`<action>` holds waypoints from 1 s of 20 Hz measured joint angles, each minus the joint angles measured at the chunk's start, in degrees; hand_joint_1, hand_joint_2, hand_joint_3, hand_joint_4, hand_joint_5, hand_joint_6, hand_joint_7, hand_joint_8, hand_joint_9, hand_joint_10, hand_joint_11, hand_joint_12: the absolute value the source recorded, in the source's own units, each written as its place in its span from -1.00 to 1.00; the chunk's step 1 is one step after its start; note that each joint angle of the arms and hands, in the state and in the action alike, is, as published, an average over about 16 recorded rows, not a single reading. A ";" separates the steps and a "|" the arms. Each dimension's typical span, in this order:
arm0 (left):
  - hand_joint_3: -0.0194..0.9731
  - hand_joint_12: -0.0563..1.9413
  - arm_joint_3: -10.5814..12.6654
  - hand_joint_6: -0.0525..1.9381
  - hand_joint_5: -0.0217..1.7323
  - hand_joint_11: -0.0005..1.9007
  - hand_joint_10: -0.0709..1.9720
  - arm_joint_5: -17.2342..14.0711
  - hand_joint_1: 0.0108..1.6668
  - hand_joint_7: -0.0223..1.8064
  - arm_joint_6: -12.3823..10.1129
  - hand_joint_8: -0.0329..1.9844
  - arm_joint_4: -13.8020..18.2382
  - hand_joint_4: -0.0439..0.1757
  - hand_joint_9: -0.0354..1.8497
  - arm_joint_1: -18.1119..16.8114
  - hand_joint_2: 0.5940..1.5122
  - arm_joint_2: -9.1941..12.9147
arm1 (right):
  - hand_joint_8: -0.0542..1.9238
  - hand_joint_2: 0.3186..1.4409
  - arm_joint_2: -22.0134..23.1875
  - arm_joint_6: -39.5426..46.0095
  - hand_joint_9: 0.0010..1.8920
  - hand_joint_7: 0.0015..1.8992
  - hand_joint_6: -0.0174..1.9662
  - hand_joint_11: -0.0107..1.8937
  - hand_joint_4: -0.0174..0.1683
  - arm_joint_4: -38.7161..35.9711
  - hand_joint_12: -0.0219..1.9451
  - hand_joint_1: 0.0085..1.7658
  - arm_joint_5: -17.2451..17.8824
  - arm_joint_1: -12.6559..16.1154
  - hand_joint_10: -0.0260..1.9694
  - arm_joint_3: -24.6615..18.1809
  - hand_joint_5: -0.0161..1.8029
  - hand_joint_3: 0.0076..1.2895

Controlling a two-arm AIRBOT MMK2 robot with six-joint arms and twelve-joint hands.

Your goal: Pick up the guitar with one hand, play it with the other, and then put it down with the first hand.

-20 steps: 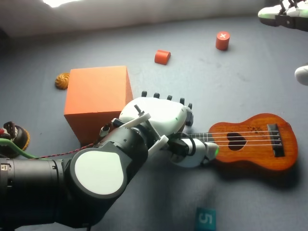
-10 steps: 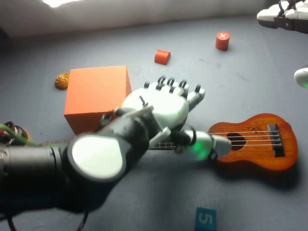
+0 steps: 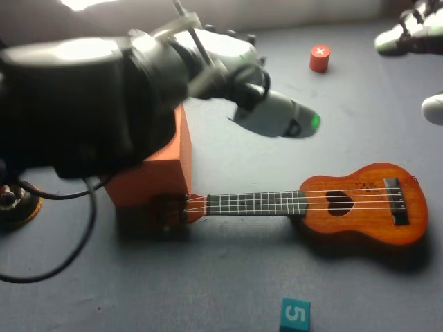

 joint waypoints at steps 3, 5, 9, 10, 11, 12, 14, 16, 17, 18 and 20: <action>-0.96 0.25 -0.74 -0.85 -0.21 -0.70 -0.34 0.84 -0.99 -0.21 11.41 -0.72 -10.24 -0.46 -0.36 -5.86 0.04 1.73 | -0.26 0.79 0.00 -0.01 -0.61 -0.42 -0.30 -0.79 -0.79 -0.03 0.52 -0.83 0.02 0.00 0.14 -0.01 -0.52 -0.99; -0.96 0.48 -1.25 -0.77 -0.06 -0.60 -0.13 1.59 -0.99 -0.07 18.60 -0.56 -16.23 -0.54 -0.23 -9.35 0.08 2.68 | -0.07 0.79 0.00 -0.02 -0.49 -0.32 -0.12 -0.69 -0.79 -0.06 0.69 -0.81 0.04 0.00 0.32 -0.02 -0.44 -0.99; -0.96 0.74 -2.21 -0.53 0.13 -0.39 0.27 3.33 -0.99 0.12 28.98 -0.23 -24.27 -0.60 -0.07 -14.39 0.16 4.11 | 0.31 0.79 0.00 -0.04 -0.29 -0.16 0.24 -0.48 -0.79 -0.15 0.92 -0.75 0.06 0.00 0.66 -0.04 -0.30 -0.99; -0.96 0.77 -2.44 -0.45 0.16 -0.34 0.36 3.71 -0.99 0.15 30.92 -0.15 -25.45 -0.60 -0.05 -15.36 0.17 4.34 | 0.41 0.79 0.00 -0.04 -0.25 -0.13 0.32 -0.43 -0.79 -0.17 0.95 -0.74 0.07 0.00 0.73 -0.04 -0.28 -0.99; -0.96 0.80 -2.64 -0.38 0.17 -0.30 0.45 4.00 -0.99 0.17 32.54 -0.06 -26.33 -0.59 -0.02 -16.21 0.18 4.53 | 0.49 0.80 0.00 -0.04 -0.21 -0.11 0.39 -0.38 -0.79 -0.19 0.96 -0.73 0.08 0.00 0.78 -0.05 -0.26 -0.99; -0.96 0.84 -2.81 -0.30 0.19 -0.26 0.52 4.20 -0.99 0.18 33.83 0.02 -27.01 -0.59 0.00 -16.92 0.20 4.69 | 0.55 0.80 0.01 -0.05 -0.18 -0.09 0.44 -0.33 -0.79 -0.21 0.97 -0.73 0.09 0.00 0.82 -0.06 -0.24 -0.99; -0.96 0.90 -3.10 -0.17 0.18 -0.21 0.62 4.55 -0.99 0.18 35.75 0.18 -28.06 -0.58 0.03 -17.93 0.23 4.96 | 0.60 0.80 0.01 -0.06 -0.13 -0.06 0.49 -0.24 -0.79 -0.25 0.98 -0.73 0.10 0.00 0.86 -0.07 -0.22 -0.99; -0.96 0.95 -3.37 -0.03 0.15 -0.17 0.70 4.94 -0.99 0.16 36.95 0.32 -28.64 -0.57 0.04 -18.52 0.27 5.22 | 0.63 0.81 0.03 -0.08 -0.09 -0.04 0.52 -0.18 -0.80 -0.28 0.98 -0.73 0.10 0.00 0.89 -0.11 -0.20 -0.99; -0.96 0.97 -3.49 0.04 0.13 -0.16 0.74 5.15 -0.99 0.15 37.30 0.37 -28.71 -0.57 0.05 -18.69 0.29 5.35 | 0.64 0.82 0.05 -0.12 -0.08 -0.04 0.54 -0.16 -0.80 -0.30 0.98 -0.73 0.10 0.00 0.90 -0.14 -0.20 -0.99; -0.96 0.99 -3.59 0.10 0.10 -0.15 0.76 5.33 -0.99 0.14 37.53 0.42 -28.73 -0.56 0.05 -18.82 0.30 5.47 | 0.65 0.82 0.06 -0.16 -0.07 -0.03 0.55 -0.15 -0.80 -0.31 0.98 -0.73 0.10 0.00 0.90 -0.16 -0.20 -0.99; -0.96 1.00 -3.78 0.19 0.07 -0.14 0.78 5.57 -0.99 0.13 37.68 0.45 -28.71 -0.57 0.05 -18.93 0.32 5.71 | 0.66 0.83 0.07 -0.17 -0.06 -0.03 0.55 -0.14 -0.80 -0.33 0.98 -0.73 0.10 0.00 0.91 -0.18 -0.21 -0.99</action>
